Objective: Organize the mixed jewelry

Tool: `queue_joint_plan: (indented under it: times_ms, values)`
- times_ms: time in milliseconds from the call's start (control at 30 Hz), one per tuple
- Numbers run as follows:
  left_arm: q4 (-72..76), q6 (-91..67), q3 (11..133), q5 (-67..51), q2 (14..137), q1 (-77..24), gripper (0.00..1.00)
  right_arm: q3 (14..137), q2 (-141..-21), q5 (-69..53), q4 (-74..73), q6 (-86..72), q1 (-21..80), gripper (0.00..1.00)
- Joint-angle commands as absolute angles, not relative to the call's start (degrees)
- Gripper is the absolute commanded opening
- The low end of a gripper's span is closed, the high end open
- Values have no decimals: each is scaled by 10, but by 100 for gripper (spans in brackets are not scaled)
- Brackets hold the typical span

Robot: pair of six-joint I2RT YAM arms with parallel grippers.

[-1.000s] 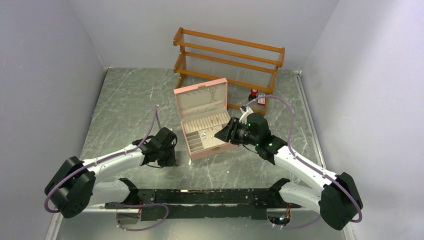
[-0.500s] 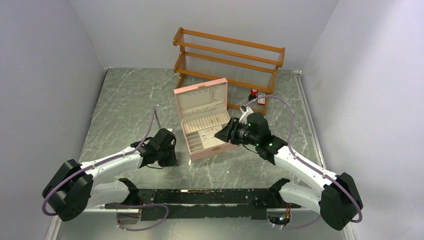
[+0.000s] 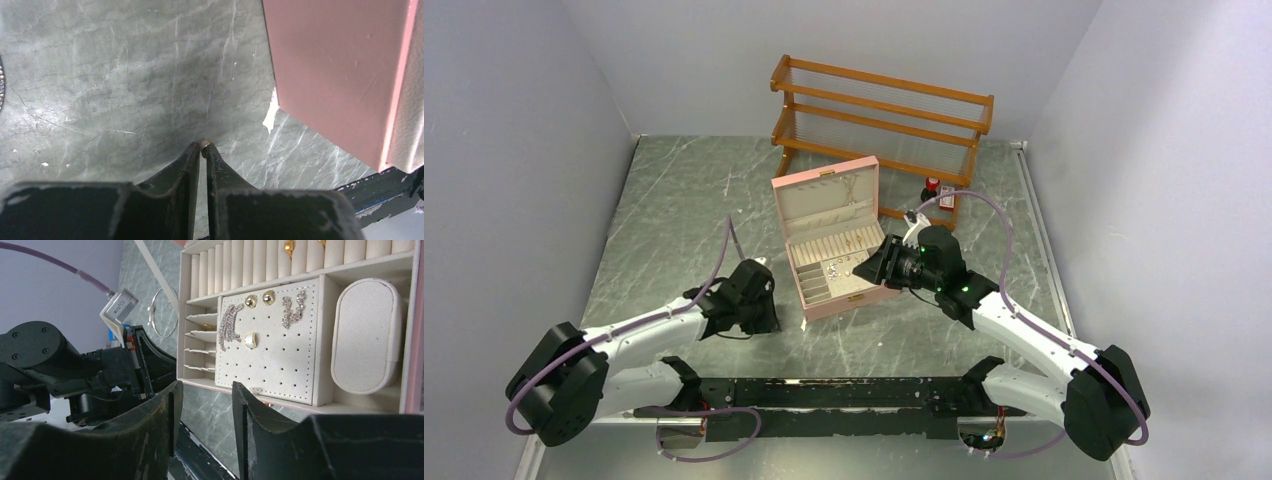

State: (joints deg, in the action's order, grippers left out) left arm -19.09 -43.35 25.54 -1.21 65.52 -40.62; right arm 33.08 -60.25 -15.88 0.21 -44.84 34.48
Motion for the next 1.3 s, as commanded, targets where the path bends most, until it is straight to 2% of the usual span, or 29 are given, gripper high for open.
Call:
queue_joint_plan:
  times_ms: [0,533,833,1267]
  values:
    - [-219,-439,234,19,647,-409,16,321,-598,-163,24,-453,347,45]
    - [-238,-466,222,59,582,-409,17,319,-599,-170,31,-458,348,45]
    - [-284,-447,278,65,566,-410,33,319,-599,-171,34,-461,350,45]
    - [-308,-434,312,60,589,-409,37,319,-599,-167,33,-461,352,45]
